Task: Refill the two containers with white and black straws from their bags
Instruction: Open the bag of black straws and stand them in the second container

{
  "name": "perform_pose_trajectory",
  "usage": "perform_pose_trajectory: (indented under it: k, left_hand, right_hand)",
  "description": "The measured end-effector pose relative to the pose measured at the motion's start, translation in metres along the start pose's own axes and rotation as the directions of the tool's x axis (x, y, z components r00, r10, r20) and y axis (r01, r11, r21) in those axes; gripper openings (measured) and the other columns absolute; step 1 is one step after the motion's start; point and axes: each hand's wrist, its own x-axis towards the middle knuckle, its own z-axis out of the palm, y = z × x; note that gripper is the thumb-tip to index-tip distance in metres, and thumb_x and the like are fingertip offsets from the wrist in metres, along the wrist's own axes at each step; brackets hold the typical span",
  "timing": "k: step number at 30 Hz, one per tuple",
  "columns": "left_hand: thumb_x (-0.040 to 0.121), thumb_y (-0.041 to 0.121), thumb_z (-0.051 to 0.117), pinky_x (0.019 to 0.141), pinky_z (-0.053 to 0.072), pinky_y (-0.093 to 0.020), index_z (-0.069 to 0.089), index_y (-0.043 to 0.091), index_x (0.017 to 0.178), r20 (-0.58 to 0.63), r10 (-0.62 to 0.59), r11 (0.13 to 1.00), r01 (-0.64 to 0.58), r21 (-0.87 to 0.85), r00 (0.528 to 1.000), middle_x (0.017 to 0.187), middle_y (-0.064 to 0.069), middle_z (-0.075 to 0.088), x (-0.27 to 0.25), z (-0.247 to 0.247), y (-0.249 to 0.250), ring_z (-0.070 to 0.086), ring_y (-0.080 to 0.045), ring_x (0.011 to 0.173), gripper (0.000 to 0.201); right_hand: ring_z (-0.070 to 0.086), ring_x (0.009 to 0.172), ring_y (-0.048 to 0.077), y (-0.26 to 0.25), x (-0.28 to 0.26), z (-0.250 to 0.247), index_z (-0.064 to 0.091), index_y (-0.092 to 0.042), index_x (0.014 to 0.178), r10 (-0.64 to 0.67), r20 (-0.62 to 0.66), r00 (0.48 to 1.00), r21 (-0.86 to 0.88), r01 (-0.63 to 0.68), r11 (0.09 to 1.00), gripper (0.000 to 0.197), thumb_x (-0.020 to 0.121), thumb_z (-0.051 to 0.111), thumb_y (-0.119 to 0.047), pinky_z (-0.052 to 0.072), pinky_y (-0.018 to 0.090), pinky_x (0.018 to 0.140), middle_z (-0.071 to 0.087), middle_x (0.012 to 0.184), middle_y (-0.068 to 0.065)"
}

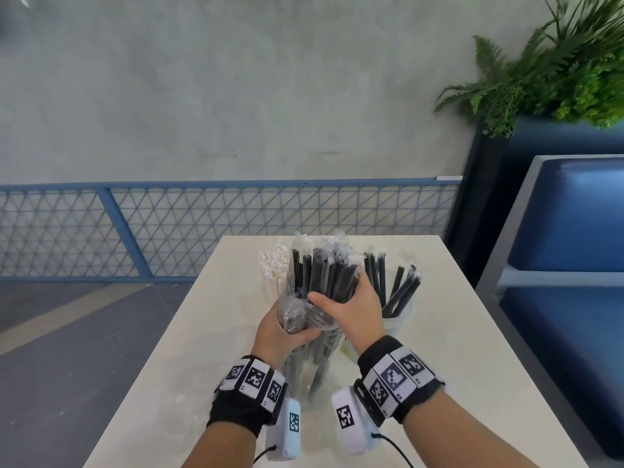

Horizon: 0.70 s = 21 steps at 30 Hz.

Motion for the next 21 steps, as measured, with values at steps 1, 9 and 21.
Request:
perform_pose_trajectory:
  k: [1,9,21]
  left_hand:
    - [0.060,0.008,0.086,0.083,0.055,-0.032,0.059,0.010,0.114,0.002,-0.007,1.000,0.007,-0.006,1.000,0.102,-0.005,0.072,0.000,0.000,0.001,0.069,-0.017,0.096,0.060]
    - [0.063,-0.007,0.080,0.065,0.053,-0.015,0.062,0.010,0.101,0.000,-0.032,0.999,0.032,-0.040,1.000,0.089,0.000,0.072,-0.001,-0.001,0.007,0.070,-0.005,0.078,0.045]
    - [0.059,0.003,0.085,0.076,0.053,-0.021,0.064,0.016,0.100,-0.021,-0.052,0.999,0.052,-0.012,0.998,0.090,0.004,0.074,-0.001,0.001,0.004,0.070,-0.005,0.085,0.048]
  right_hand:
    - [0.063,0.100,0.011,-0.001,0.002,0.000,0.050,-0.012,0.122,0.002,-0.007,1.000,0.019,-0.002,1.000,0.072,0.061,0.084,-0.032,0.051,0.034,0.094,0.067,0.110,-0.001]
    - [0.067,0.091,0.013,-0.022,0.016,-0.007,0.059,-0.018,0.095,-0.043,-0.021,0.999,0.236,0.047,0.971,0.030,0.072,0.076,-0.009,0.054,0.035,0.088,0.070,0.094,0.002]
    - [0.066,0.080,0.012,-0.044,0.041,-0.024,0.061,-0.014,0.092,-0.055,-0.116,0.992,0.385,0.096,0.918,0.022,0.075,0.073,-0.008,0.054,0.029,0.078,0.068,0.084,-0.001]
